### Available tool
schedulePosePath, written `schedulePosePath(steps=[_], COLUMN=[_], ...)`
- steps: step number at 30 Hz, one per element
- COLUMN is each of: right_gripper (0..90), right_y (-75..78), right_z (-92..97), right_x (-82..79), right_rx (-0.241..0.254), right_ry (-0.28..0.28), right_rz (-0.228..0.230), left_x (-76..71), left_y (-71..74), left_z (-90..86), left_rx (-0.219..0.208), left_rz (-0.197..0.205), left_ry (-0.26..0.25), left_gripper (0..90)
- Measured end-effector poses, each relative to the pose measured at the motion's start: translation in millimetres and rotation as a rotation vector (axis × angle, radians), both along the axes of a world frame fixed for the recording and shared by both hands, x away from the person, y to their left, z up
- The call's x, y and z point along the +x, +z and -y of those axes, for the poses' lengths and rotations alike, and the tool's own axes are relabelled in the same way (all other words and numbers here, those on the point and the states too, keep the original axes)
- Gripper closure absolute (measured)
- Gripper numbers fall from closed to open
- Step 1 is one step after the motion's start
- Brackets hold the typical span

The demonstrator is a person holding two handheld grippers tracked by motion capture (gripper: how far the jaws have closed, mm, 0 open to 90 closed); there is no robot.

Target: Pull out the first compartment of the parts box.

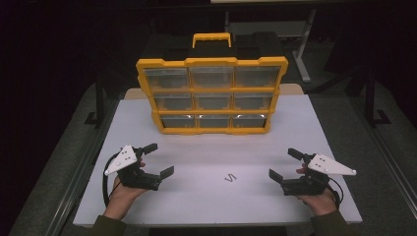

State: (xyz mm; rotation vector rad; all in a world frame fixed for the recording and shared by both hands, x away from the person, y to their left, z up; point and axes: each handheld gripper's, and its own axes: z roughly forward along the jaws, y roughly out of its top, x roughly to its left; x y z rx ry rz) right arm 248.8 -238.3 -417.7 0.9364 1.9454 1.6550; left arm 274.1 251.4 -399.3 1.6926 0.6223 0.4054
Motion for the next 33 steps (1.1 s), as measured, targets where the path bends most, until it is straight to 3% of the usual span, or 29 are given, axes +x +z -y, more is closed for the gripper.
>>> schedulePosePath(steps=[7, 33], right_gripper=[0.0, 0.0], right_y=[0.3, -3.1], right_z=[-1.2, -4.4], right_x=[-0.4, 2.5], right_rx=[0.005, 0.006], right_ry=[-0.003, -0.001], right_rz=[0.007, -0.004], left_x=[3.5, 22.9], left_y=[2.5, 5.4], left_z=[5.3, 32.7], left_rx=[-0.016, -0.014], left_rz=[0.002, 0.021], left_ry=[-0.005, -0.039], left_gripper=[0.0, 0.0])
